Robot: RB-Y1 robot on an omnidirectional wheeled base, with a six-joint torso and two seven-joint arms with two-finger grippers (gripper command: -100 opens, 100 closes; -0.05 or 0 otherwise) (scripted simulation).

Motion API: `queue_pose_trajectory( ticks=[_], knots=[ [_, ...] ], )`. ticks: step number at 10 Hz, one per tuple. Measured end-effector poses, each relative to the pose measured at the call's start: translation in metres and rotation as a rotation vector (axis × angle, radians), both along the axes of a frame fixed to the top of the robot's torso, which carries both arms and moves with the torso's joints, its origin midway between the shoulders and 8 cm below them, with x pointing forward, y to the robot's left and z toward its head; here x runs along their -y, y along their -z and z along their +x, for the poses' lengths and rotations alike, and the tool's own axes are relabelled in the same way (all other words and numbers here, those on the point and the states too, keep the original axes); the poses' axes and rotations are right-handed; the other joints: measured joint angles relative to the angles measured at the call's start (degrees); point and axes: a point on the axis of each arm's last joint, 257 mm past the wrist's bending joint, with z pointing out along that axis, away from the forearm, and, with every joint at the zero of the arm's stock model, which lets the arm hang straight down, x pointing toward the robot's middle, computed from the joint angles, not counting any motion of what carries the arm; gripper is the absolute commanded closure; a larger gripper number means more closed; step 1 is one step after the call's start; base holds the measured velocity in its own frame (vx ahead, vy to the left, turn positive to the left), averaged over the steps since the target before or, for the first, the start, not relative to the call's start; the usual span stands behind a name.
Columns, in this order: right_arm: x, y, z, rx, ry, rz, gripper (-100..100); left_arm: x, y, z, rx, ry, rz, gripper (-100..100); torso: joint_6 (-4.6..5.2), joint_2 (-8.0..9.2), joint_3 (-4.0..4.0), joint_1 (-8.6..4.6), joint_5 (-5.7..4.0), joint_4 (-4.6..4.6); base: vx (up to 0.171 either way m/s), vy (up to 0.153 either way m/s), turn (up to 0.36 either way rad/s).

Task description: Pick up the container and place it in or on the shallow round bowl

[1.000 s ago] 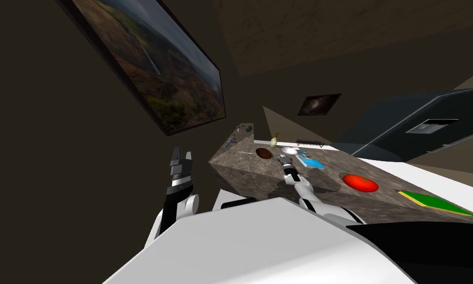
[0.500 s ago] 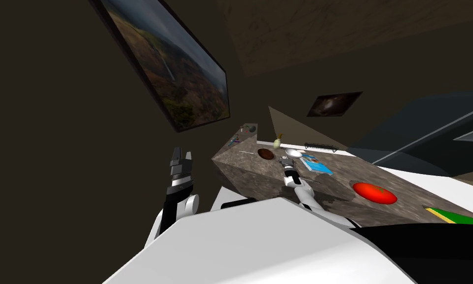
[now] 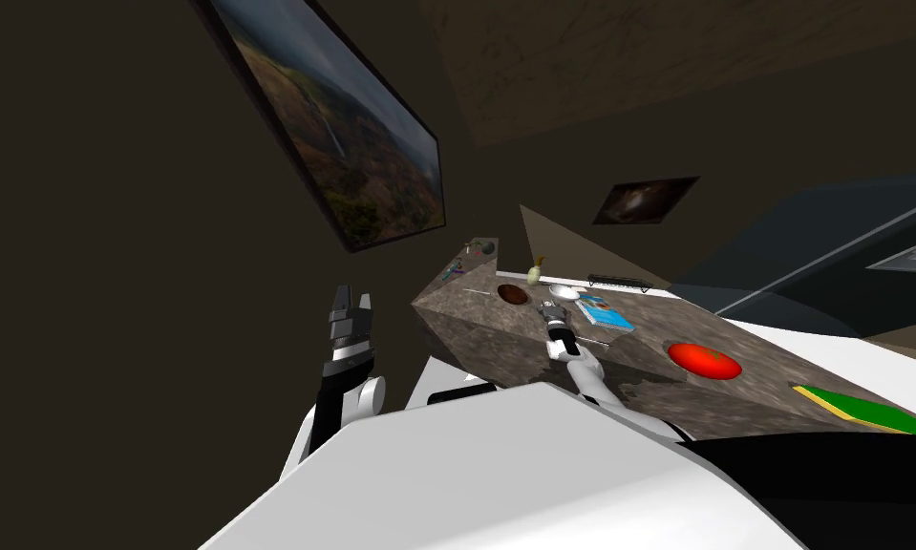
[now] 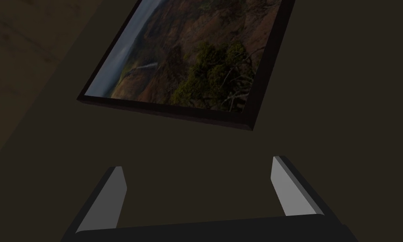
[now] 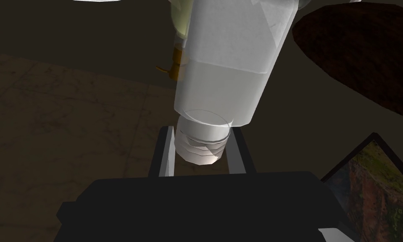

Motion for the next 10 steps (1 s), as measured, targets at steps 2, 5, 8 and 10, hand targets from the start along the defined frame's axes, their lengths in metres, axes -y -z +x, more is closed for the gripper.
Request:
queue_pose_trajectory(
  ticks=[2,5,8,10],
  knots=[
    [-0.006,-0.006,0.012,0.011,-0.008,0.028,100,0.000,0.000,0.000,0.000,0.000,0.000,0,-0.05,-0.14,-0.05,0.02,0.01,0.01,-0.085,0.063,0.018],
    [-0.009,-0.022,0.032,0.023,-0.015,0.044,100,0.000,0.000,0.000,0.000,0.000,0.000,0,-0.11,-0.61,-0.32,0.11,0.03,-0.07,0.003,0.068,0.013],
    [-0.006,-0.037,0.047,0.022,-0.014,0.051,100,0.000,0.000,0.000,0.000,0.000,0.000,0,-0.12,-0.81,-0.44,0.10,0.04,-0.13,0.038,0.073,0.016],
    [-0.001,-0.044,0.056,0.017,-0.011,0.052,100,0.000,0.000,0.000,0.000,0.000,0.000,0,-0.11,-0.87,-0.48,0.12,0.05,-0.16,0.040,0.072,0.013]
  ],
)
